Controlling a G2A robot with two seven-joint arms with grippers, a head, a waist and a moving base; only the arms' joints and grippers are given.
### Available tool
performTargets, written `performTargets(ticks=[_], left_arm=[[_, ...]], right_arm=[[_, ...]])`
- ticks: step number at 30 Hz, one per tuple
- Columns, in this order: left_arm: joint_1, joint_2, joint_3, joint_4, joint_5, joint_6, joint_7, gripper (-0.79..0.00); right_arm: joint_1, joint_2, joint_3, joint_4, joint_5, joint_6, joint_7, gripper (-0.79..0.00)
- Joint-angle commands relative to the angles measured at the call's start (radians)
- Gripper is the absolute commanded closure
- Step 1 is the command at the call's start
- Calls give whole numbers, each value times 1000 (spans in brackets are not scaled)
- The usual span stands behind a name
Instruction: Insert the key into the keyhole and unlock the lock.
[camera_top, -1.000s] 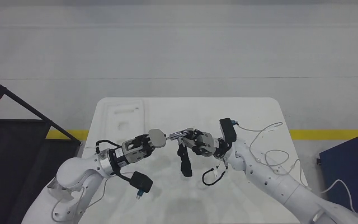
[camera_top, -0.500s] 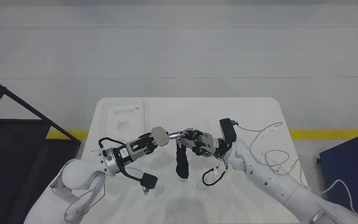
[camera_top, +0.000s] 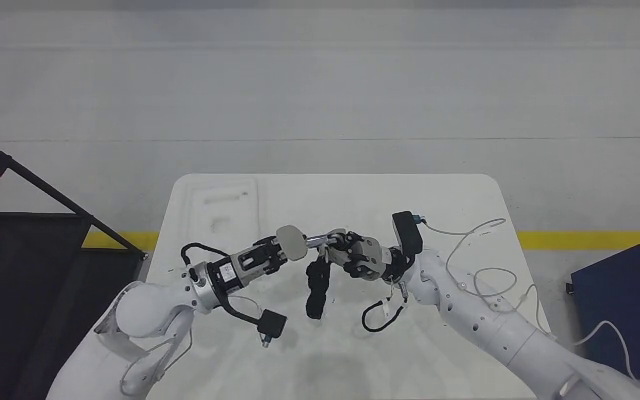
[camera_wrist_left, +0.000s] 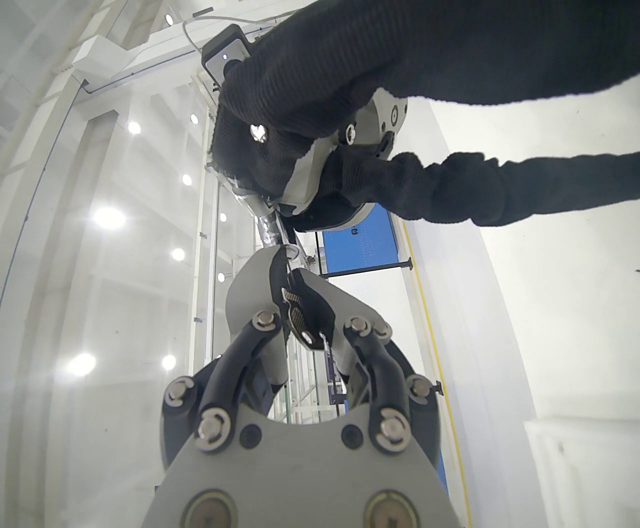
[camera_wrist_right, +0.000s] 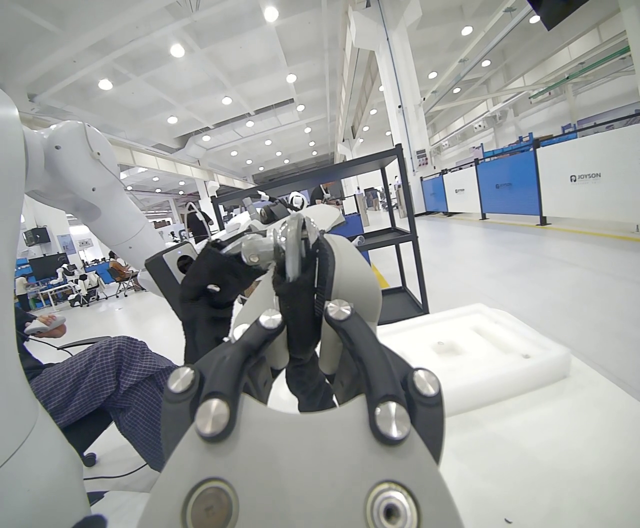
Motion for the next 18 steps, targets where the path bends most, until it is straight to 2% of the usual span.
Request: performTargets(ticks=[1,2,7,9,12,16,18], left_arm=[[-7,-2,-1,8,-42,0,17,-619],[-12,-2,-1,17,-72,-2,39,-785],[-23,-4,-14,49,-136,5,81,-785],[-20,-5,-17,61,-196,-30,83,-785],[-20,-6,-23,70,-302,-147,72,-785],[-9,-12,-36,94,-566,-306,40,-785],[12,-18,-43,113,-767,-397,9,-785]], right_arm=[[0,0,0,0,0,0,0,0],[0,0,0,0,0,0,0,0],[0,0,0,0,0,0,0,0],[0,0,0,0,0,0,0,0],[0,0,0,0,0,0,0,0],[0,0,0,0,0,0,0,0],[0,0,0,0,0,0,0,0]])
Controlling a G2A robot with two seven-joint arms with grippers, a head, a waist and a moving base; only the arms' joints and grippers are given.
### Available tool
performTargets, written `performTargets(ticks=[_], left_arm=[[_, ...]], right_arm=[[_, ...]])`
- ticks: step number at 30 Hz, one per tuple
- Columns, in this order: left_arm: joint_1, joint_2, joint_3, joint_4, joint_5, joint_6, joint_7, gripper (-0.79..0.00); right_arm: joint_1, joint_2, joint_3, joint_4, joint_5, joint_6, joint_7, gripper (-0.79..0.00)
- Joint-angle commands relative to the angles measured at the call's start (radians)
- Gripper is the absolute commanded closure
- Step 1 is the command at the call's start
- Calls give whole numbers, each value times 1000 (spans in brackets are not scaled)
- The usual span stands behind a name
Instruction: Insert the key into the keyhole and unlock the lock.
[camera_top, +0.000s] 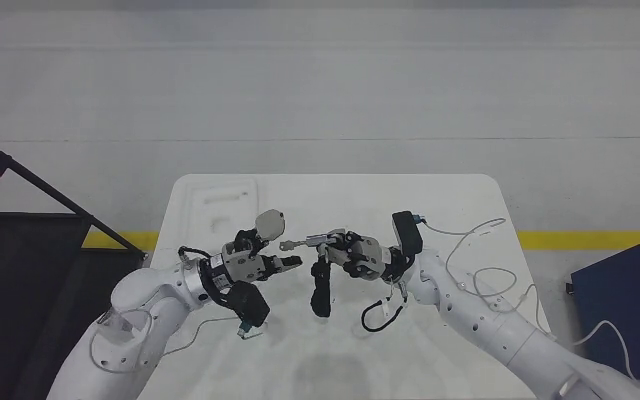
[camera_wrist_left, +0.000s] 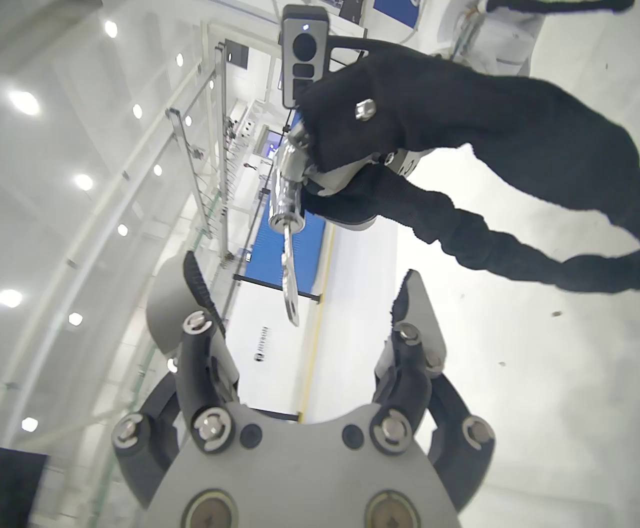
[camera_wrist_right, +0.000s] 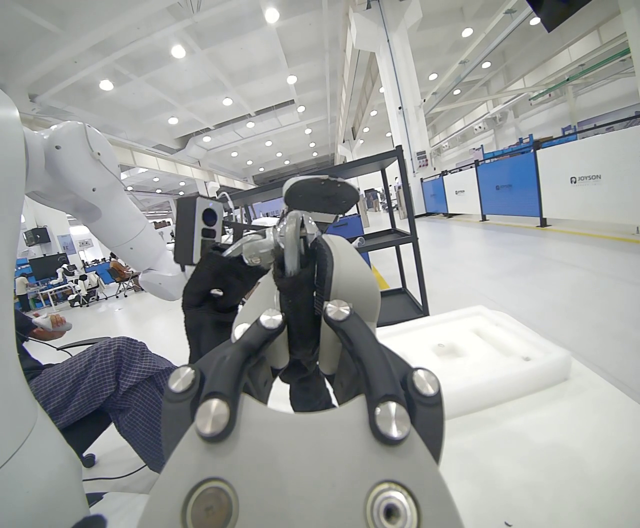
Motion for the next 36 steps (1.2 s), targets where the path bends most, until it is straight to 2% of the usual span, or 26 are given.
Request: performTargets(ticks=[1,3,7,12,16,20,23,28,31,36], left_arm=[[17,-5,-18,7,-249,-89,-52,-785],[45,-8,-25,17,-434,-179,-87,-785],[75,-7,-56,4,-648,-302,-208,-785],[92,-8,-73,-3,-810,-359,-286,-785],[103,-14,-48,40,-1099,-396,-386,-785],[103,-18,-25,62,-1494,-330,-546,-785],[95,-18,-24,53,-1714,-294,-653,-785],[95,-17,-40,38,-1915,-275,-748,-785],[101,-16,-43,30,-2038,-278,-800,-785],[106,-15,-67,19,-2126,-280,-873,-785]], right_arm=[[0,0,0,0,0,0,0,0],[0,0,0,0,0,0,0,0],[0,0,0,0,0,0,0,0],[0,0,0,0,0,0,0,0],[0,0,0,0,0,0,0,0],[0,0,0,0,0,0,0,0],[-2,0,7,-1,0,23,9,0],[-7,-1,69,-25,-90,106,-4,0],[-7,-5,93,-8,-143,98,-46,0],[17,-15,121,38,-196,64,-64,0]])
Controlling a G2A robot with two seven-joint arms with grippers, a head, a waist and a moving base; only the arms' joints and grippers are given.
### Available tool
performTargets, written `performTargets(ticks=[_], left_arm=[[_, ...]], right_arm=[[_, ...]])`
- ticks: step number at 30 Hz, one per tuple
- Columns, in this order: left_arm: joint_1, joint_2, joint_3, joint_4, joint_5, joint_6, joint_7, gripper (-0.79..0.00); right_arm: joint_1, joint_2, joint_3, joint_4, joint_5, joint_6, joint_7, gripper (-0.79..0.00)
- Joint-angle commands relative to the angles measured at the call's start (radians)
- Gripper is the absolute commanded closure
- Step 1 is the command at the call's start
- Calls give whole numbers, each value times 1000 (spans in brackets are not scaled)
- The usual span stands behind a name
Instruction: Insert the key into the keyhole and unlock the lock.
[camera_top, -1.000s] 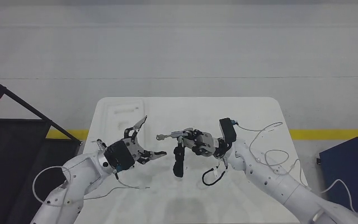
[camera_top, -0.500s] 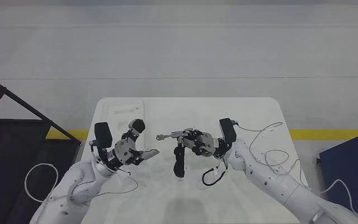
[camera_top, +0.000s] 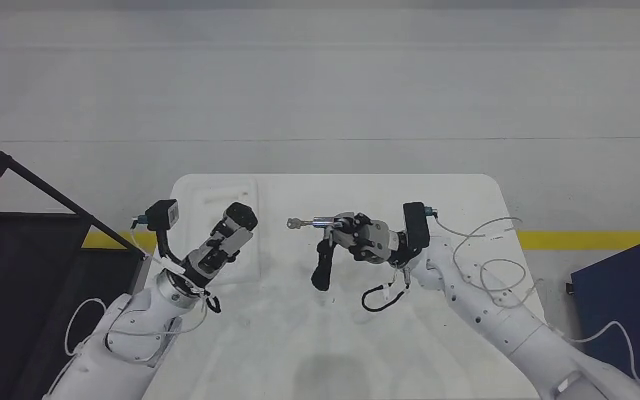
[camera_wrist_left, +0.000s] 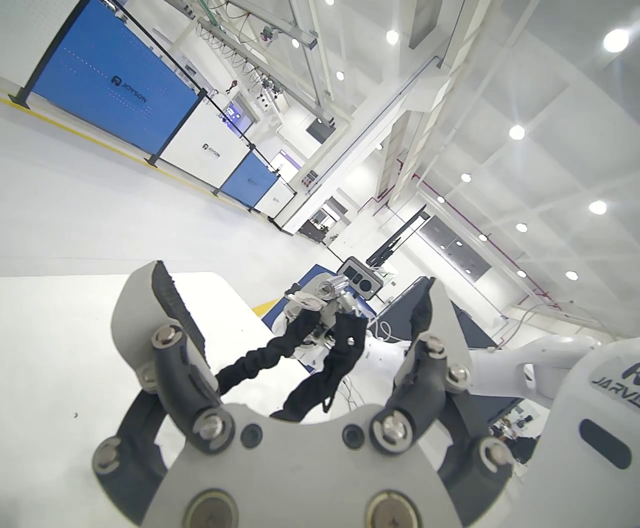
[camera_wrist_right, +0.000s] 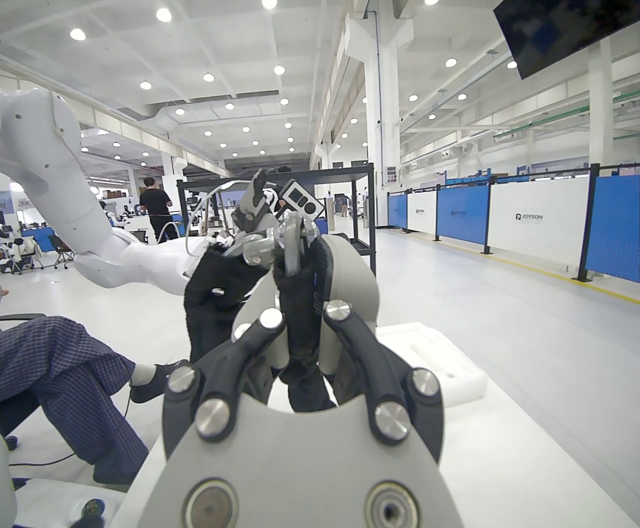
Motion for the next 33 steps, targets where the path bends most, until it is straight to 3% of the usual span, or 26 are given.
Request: performTargets(ticks=[1,6,10,14,18,19,23,24,27,33], left_arm=[[3,0,-3,-6,-29,-2,-31,-785],[-1,0,26,-22,-185,2,-146,-785],[-9,-1,51,-15,-368,99,-235,-785],[-15,-8,71,4,-564,199,-248,-785],[-22,-17,81,20,-767,301,-244,-653],[-21,-20,85,22,-812,322,-246,-560],[-22,-23,89,27,-882,394,-299,-462],[-20,-23,90,28,-887,420,-319,-391],[-17,-19,82,31,-831,465,-368,-348],[-10,-22,72,23,-811,492,-391,-339]], right_arm=[[9,-5,7,9,-2,-15,14,0],[13,-15,14,8,55,-69,68,0],[27,-21,-28,10,73,-69,68,0],[50,-26,-73,15,83,-69,68,0],[65,-28,-103,20,90,-69,68,0],[67,-28,-109,21,90,-69,68,0],[73,-26,-122,30,94,-69,68,0],[74,-25,-123,33,94,-69,68,0],[76,-23,-125,37,92,-69,68,0],[78,-20,-127,36,90,-69,68,0]])
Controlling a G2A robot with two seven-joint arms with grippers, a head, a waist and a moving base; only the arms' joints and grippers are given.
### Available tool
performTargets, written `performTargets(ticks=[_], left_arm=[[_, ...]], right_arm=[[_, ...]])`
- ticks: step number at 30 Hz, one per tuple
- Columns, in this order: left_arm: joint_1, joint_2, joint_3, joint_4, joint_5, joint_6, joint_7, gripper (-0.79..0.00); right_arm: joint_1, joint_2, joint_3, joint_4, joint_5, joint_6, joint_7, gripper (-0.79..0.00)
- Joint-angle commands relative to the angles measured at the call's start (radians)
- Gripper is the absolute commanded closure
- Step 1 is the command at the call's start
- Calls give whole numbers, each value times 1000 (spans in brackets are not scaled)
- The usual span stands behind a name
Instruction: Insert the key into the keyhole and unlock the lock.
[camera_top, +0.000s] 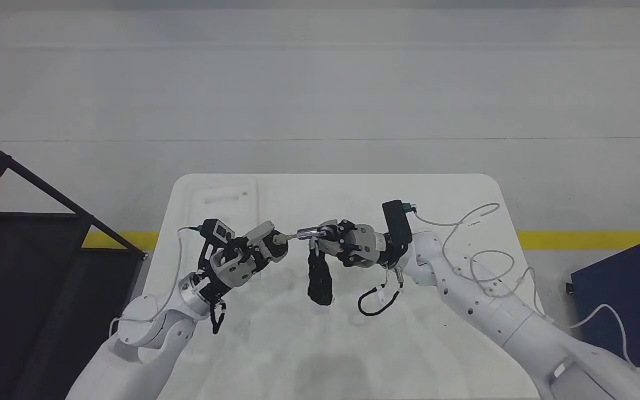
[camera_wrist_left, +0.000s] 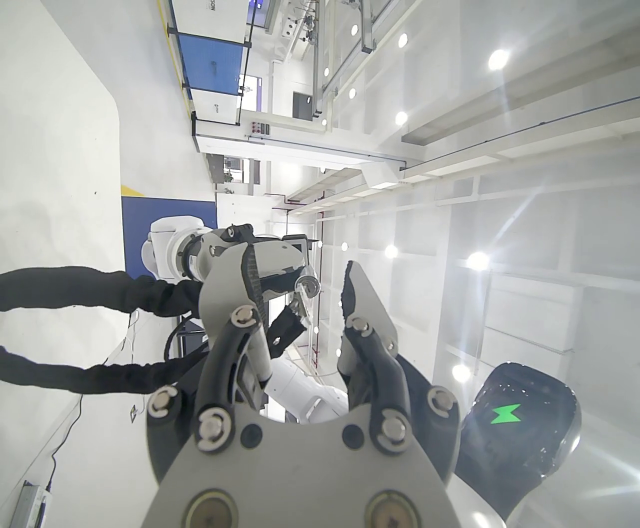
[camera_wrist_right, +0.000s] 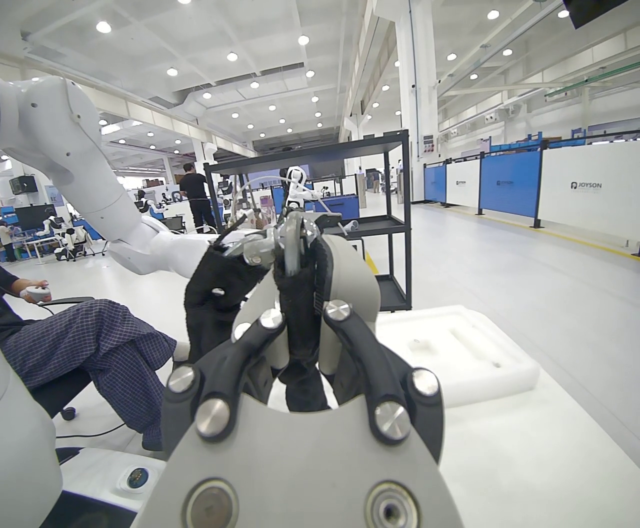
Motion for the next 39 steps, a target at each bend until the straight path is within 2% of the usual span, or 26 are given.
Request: performTargets(ticks=[1,10,19,20,21,23,30,39], left_arm=[[0,-2,-2,-3,-2,-2,0,-320],[2,-10,5,-16,17,13,-28,-289],[7,-15,-3,-16,36,18,-41,-194],[7,-16,-4,-16,36,19,-44,-163],[7,-17,-5,-17,37,19,-48,-86],[8,-18,-6,-18,37,19,-55,0],[6,-19,-11,-22,111,4,-102,0],[-16,-14,-28,-50,452,-142,-127,0]], right_arm=[[0,1,-1,-1,-2,0,0,0],[3,1,-12,3,-3,0,0,0],[6,1,-17,10,-2,0,0,0],[7,1,-18,10,-2,0,0,0],[8,1,-18,12,-2,0,0,0],[8,0,-20,14,0,0,0,0],[11,-2,-25,19,2,0,0,0],[4,0,-22,17,7,0,0,0]])
